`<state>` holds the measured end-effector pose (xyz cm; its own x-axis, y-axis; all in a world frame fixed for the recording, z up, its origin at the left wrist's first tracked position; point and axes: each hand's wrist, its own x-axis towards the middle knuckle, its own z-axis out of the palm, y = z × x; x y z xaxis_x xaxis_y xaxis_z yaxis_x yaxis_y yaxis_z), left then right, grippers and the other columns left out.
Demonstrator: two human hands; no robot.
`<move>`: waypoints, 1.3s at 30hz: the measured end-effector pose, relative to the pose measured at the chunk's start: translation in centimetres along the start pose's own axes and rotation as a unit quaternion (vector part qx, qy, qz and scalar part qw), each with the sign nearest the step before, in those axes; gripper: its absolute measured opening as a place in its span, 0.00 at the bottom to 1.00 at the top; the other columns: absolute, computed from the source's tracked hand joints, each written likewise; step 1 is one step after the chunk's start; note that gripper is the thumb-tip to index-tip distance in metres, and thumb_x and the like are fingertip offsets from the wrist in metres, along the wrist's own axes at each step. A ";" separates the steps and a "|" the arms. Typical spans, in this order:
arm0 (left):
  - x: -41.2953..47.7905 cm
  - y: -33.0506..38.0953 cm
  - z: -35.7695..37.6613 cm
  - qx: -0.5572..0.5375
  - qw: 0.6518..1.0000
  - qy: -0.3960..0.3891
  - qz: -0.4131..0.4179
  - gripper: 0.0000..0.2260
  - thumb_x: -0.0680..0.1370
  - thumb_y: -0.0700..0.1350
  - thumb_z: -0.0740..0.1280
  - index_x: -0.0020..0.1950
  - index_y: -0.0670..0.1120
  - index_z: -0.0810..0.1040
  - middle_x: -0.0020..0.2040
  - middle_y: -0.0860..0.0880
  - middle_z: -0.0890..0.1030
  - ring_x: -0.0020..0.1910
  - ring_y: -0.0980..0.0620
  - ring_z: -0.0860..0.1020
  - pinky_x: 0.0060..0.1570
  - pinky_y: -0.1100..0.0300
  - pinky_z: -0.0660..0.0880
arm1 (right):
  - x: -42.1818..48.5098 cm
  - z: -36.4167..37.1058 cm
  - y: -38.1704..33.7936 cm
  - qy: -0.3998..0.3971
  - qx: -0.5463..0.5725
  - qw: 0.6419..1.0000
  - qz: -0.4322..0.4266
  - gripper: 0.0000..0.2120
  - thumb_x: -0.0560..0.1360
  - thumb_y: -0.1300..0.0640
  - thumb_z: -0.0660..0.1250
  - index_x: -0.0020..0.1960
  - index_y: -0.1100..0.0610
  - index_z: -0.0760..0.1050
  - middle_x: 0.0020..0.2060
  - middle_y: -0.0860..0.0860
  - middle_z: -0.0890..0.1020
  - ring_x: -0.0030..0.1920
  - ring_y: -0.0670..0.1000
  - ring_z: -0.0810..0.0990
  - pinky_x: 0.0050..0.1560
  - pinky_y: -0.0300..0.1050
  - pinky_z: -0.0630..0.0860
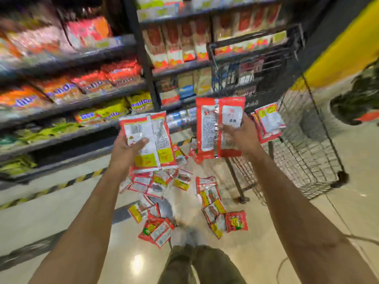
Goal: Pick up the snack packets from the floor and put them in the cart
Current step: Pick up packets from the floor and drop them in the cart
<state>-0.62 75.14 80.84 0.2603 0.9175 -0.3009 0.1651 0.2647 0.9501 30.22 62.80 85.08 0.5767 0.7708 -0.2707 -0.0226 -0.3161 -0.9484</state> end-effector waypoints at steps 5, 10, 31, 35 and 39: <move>-3.6 8.7 3.2 -0.009 0.999 -0.035 0.026 0.20 0.78 0.40 0.75 0.69 0.51 0.77 0.62 0.51 0.86 0.59 0.47 0.85 0.60 0.40 0.81 | -4.4 -7.7 -7.4 0.047 -0.005 0.998 -0.032 0.19 0.73 0.62 0.79 0.62 0.55 0.79 0.53 0.49 0.88 0.52 0.51 0.88 0.51 0.48 0.84; -6.6 13.3 9.3 -0.006 0.996 -0.049 0.071 0.21 0.79 0.39 0.75 0.70 0.50 0.76 0.62 0.51 0.85 0.59 0.46 0.85 0.59 0.38 0.81 | -6.3 -14.7 -10.3 0.087 0.034 0.993 -0.067 0.18 0.73 0.64 0.78 0.61 0.55 0.79 0.53 0.49 0.88 0.52 0.50 0.88 0.52 0.47 0.85; -22.3 19.1 48.2 0.009 0.989 -0.021 0.143 0.22 0.78 0.45 0.76 0.70 0.52 0.76 0.62 0.54 0.84 0.63 0.48 0.82 0.55 0.51 0.82 | -7.1 -56.1 -10.5 0.096 0.056 0.987 -0.120 0.16 0.74 0.60 0.78 0.59 0.53 0.78 0.51 0.47 0.87 0.49 0.45 0.87 0.48 0.44 0.83; -21.8 19.4 51.2 0.017 0.990 -0.011 0.138 0.21 0.79 0.44 0.75 0.71 0.50 0.75 0.61 0.54 0.84 0.59 0.50 0.82 0.50 0.56 0.79 | -5.3 -58.7 -9.8 0.072 0.046 0.990 -0.114 0.17 0.75 0.62 0.77 0.61 0.55 0.77 0.51 0.47 0.87 0.45 0.39 0.86 0.38 0.31 0.79; -20.0 18.3 52.8 0.009 0.991 0.005 0.134 0.24 0.79 0.47 0.75 0.73 0.52 0.74 0.65 0.54 0.83 0.60 0.52 0.82 0.53 0.53 0.80 | -1.9 -59.1 -8.7 0.047 0.030 0.994 -0.095 0.18 0.75 0.60 0.77 0.62 0.54 0.77 0.52 0.48 0.87 0.47 0.41 0.87 0.39 0.33 0.80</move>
<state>47.46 45.94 99.85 0.2877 0.9570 -0.0378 0.1084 0.0067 0.9941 77.58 31.42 103.60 0.6495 0.7571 -0.0711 0.0481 -0.1342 -0.9898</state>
